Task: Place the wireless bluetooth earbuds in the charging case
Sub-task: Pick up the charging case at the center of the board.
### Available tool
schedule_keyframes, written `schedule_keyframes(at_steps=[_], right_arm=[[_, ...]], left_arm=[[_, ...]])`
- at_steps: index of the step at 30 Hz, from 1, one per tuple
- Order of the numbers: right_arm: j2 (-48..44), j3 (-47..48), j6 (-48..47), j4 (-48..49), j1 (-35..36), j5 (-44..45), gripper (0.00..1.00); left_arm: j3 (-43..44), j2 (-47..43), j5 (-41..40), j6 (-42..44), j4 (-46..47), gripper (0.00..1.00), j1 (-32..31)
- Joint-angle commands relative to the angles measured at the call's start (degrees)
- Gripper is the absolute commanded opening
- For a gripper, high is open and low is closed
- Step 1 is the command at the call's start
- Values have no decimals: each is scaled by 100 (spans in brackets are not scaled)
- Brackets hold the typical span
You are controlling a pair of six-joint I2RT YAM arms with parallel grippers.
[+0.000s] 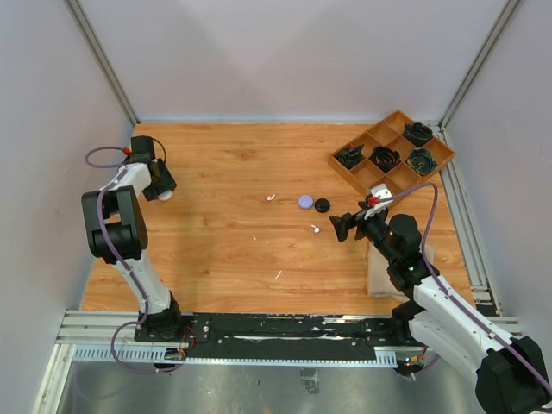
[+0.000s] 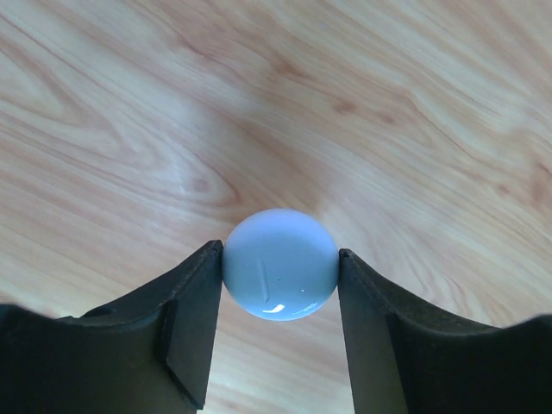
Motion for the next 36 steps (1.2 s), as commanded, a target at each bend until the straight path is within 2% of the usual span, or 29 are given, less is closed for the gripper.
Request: schedule_keyframes(at_steps=[1,11,15,20,23,28,36], right_arm=[[-18,79,204,49,93,136,99],[229,15,443,318,97,-171,99],[394,440,539,-337,93,-557,99],[481,763,575,-816,93,-951,99],[484,910,585,-1075,93,-1141,98],[613,1414,394,-1792,93,-1415,99],[821,1987,204,-2536,93,-1692,99]], left_arm=[[-255,-738,205,192,52,53,-384],[-1082,-2063,-30,124,147,54,-1599],[-1386,-2482,-108,51,387,55,-2154],[-1892,-2903,-185,142,1119,54,-2915],[-2061,-2971,-289,433,1584,54,-3409],[-2205,-2920,-650,1388,2241,55,-4333],[-2768,-3124,-267,2556,3396,53,-5038]])
